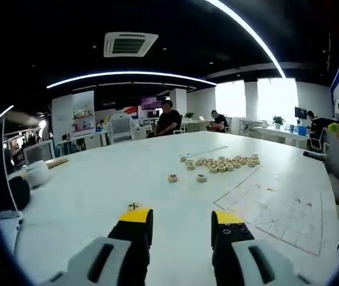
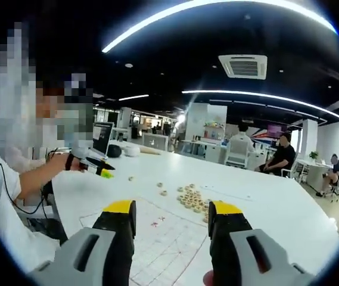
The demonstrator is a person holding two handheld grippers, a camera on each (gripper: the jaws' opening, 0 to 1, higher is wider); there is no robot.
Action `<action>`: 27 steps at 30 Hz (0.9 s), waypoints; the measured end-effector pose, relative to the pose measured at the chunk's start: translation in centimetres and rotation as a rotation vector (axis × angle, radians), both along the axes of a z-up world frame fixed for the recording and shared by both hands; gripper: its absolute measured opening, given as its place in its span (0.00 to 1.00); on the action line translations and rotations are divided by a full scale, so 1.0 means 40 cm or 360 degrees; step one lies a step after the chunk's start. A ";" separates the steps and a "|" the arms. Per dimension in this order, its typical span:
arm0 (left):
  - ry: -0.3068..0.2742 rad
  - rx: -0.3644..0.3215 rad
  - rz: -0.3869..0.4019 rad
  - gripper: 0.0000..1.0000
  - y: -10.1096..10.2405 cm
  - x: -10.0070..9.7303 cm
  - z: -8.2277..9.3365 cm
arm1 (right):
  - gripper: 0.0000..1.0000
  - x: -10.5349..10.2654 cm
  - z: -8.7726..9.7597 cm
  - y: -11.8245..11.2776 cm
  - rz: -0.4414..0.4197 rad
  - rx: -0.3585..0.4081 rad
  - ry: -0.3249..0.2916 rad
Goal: Pick up the chess pieces one by one and place each piece onto its starting position on the chessboard, setting the pieces on their correct points until all the chess pieces are arranged in the starting layout
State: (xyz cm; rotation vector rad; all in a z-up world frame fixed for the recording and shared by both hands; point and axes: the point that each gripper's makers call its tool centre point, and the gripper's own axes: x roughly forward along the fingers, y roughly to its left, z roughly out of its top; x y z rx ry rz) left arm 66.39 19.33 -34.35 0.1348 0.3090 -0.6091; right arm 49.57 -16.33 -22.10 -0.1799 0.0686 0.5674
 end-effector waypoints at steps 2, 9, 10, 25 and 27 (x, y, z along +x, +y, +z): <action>0.0004 0.0019 0.0037 0.40 0.017 0.030 -0.014 | 0.49 -0.009 0.000 0.011 0.0032 -0.0009 0.0007; -0.0014 0.0024 0.0114 0.39 0.058 0.138 -0.057 | 0.50 -0.045 -0.004 0.057 0.0160 -0.0058 0.0019; -0.0001 0.0014 0.0137 0.38 0.064 0.152 -0.065 | 0.50 -0.047 -0.009 0.059 0.0169 -0.0072 0.0026; 0.0087 0.0015 0.0146 0.34 0.066 0.223 -0.118 | 0.52 -0.065 -0.057 0.092 0.0302 -0.0155 0.0116; 0.0090 0.0017 0.0154 0.32 0.066 0.232 -0.120 | 0.52 -0.064 -0.056 0.089 0.0296 -0.0152 0.0114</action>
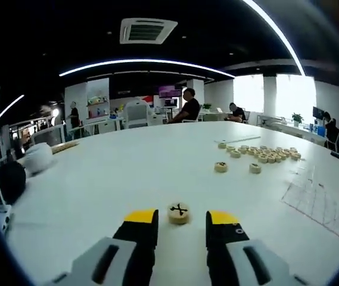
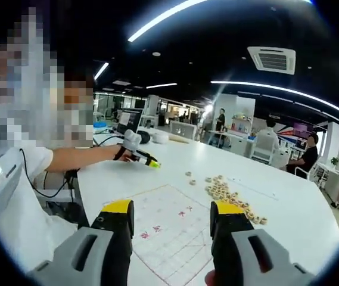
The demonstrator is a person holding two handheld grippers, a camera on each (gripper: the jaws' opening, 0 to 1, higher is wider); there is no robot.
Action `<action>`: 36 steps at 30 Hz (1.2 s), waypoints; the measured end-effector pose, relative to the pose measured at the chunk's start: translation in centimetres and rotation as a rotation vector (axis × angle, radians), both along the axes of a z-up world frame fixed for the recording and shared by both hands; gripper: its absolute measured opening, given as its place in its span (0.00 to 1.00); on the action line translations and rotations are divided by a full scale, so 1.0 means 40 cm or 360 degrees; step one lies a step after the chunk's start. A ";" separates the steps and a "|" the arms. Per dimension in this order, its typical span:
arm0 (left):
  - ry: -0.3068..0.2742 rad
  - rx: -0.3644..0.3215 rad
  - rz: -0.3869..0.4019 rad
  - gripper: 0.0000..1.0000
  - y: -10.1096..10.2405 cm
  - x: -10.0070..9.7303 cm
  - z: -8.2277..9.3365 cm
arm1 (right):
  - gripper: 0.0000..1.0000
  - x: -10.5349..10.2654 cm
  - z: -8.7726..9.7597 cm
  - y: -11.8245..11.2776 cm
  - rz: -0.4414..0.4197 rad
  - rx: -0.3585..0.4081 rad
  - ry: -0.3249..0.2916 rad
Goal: Pick up the chess pieces one by one and place each piece onto its starting position on the chessboard, setting the pieces on their correct points until all the chess pieces are arranged in the starting layout
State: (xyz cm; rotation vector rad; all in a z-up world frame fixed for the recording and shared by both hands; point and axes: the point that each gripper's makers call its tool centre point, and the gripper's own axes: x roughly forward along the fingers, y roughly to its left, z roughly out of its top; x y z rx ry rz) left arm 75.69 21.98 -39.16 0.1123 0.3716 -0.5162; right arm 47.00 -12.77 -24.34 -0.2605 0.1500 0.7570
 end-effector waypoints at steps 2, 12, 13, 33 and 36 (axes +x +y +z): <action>-0.0004 -0.0022 0.0019 0.30 -0.002 0.011 0.004 | 0.52 0.001 0.001 -0.003 -0.0004 0.0002 -0.0001; 0.0057 0.0003 0.0054 0.20 -0.014 0.017 -0.029 | 0.51 0.005 0.002 -0.005 -0.0009 0.0016 0.0001; 0.0050 0.0023 0.0047 0.20 -0.015 0.014 -0.029 | 0.51 0.005 0.001 -0.004 -0.0009 0.0014 0.0002; -0.0009 -0.0015 -0.0360 0.20 -0.173 -0.194 0.067 | 0.51 0.015 0.003 -0.011 -0.0035 0.0015 -0.0009; 0.0007 -0.0002 -0.0469 0.20 -0.214 -0.242 0.056 | 0.51 0.015 0.003 -0.010 -0.0035 0.0014 -0.0010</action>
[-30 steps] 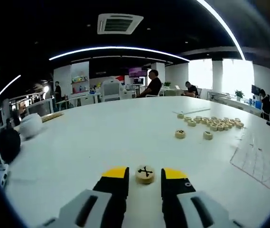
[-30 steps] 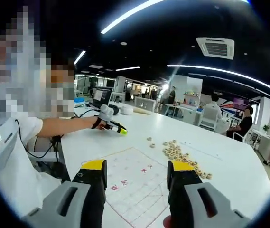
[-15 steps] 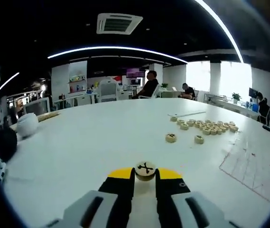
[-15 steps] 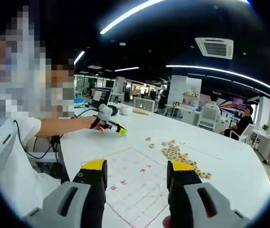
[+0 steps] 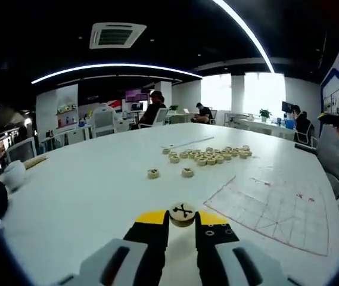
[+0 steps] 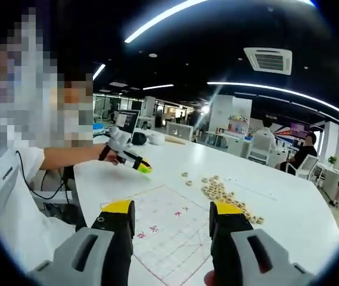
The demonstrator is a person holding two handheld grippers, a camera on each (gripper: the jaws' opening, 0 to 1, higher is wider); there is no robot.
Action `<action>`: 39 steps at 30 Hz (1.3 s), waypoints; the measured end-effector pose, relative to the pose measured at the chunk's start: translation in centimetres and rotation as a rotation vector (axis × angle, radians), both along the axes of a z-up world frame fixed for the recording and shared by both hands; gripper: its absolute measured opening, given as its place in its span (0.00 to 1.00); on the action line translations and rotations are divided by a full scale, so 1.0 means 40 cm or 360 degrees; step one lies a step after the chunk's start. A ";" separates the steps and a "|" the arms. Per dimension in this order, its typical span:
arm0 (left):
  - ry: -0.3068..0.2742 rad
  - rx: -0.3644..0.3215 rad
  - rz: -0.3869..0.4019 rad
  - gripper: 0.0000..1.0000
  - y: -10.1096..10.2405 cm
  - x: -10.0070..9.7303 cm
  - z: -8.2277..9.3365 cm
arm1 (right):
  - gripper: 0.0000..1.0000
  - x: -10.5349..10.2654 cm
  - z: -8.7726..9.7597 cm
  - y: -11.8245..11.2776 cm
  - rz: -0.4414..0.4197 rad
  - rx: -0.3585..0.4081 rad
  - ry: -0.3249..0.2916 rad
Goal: Pick up the chess pieces one by one and place each piece onto its starting position on the chessboard, setting the pieces on their correct points until all the chess pieces are arranged in the starting layout
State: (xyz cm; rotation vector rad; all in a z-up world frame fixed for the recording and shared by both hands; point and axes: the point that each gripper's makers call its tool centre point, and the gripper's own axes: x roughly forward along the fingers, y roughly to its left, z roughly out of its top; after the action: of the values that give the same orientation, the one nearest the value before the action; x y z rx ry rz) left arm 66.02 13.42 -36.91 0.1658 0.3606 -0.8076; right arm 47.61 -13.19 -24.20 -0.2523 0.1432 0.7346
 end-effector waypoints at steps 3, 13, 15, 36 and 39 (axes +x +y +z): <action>0.0020 0.0000 -0.0125 0.20 -0.046 -0.054 -0.011 | 0.51 0.000 0.001 -0.002 -0.0003 0.0001 -0.0002; 0.0088 0.0033 -0.0306 0.20 -0.127 -0.139 -0.058 | 0.51 0.003 -0.005 -0.011 -0.0015 0.0005 0.0008; 0.0104 0.0041 -0.0317 0.20 -0.133 -0.141 -0.066 | 0.51 0.003 -0.004 -0.014 -0.0019 0.0007 0.0007; 0.0180 0.0044 -0.0337 0.38 -0.142 -0.152 -0.066 | 0.50 0.009 0.002 -0.030 -0.0052 0.0024 0.0003; 0.0159 0.0059 -0.0335 0.38 -0.144 -0.148 -0.056 | 0.50 0.009 0.005 -0.033 -0.0056 0.0027 -0.0002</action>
State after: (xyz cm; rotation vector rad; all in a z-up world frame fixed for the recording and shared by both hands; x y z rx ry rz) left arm 60.10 7.68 -39.15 0.2007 0.4574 -1.0195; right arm 47.96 -14.51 -24.01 -0.2337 0.1400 0.7005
